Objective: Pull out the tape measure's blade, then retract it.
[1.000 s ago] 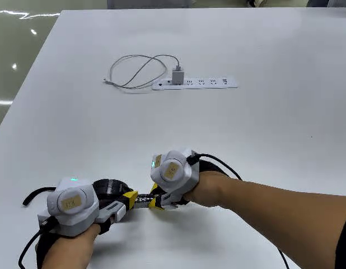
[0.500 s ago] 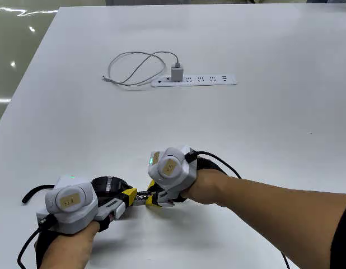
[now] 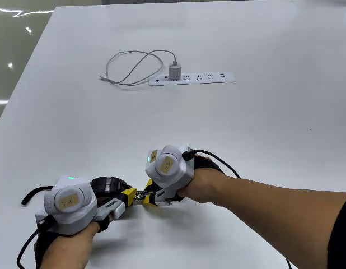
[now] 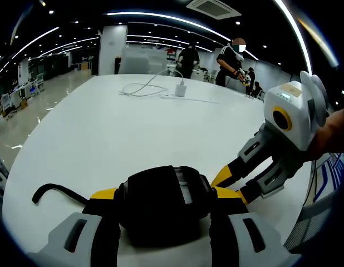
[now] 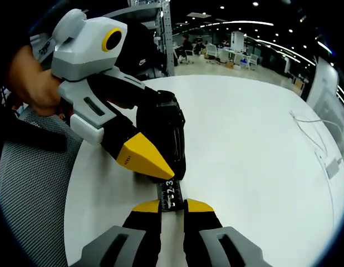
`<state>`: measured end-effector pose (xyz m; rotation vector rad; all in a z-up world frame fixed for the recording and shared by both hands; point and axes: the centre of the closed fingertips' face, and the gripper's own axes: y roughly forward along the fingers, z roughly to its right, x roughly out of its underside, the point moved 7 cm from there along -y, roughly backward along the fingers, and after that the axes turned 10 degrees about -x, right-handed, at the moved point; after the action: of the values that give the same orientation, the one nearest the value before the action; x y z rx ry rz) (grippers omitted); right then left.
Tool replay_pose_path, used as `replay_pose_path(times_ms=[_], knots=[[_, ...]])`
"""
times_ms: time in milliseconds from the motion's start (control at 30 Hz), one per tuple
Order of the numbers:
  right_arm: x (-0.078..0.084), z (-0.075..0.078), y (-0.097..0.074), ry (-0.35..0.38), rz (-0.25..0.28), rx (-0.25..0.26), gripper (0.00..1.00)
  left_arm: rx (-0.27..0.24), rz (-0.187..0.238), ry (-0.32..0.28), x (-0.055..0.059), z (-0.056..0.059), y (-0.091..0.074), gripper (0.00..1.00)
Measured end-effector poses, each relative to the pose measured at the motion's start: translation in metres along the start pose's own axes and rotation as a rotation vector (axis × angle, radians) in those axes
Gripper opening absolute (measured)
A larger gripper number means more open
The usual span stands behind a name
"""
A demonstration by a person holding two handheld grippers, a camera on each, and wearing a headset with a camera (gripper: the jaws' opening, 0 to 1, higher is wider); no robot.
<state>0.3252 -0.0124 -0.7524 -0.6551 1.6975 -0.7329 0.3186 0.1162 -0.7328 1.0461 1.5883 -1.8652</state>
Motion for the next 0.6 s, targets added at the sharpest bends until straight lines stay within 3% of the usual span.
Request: replay_pose_path(times_ms=[600], knots=[[-0.0056,0.0017,0.0044,0.0,0.017,-0.001,0.1,0.001,-0.001,-0.001,-0.0006,0.0,-0.0002,0.61]])
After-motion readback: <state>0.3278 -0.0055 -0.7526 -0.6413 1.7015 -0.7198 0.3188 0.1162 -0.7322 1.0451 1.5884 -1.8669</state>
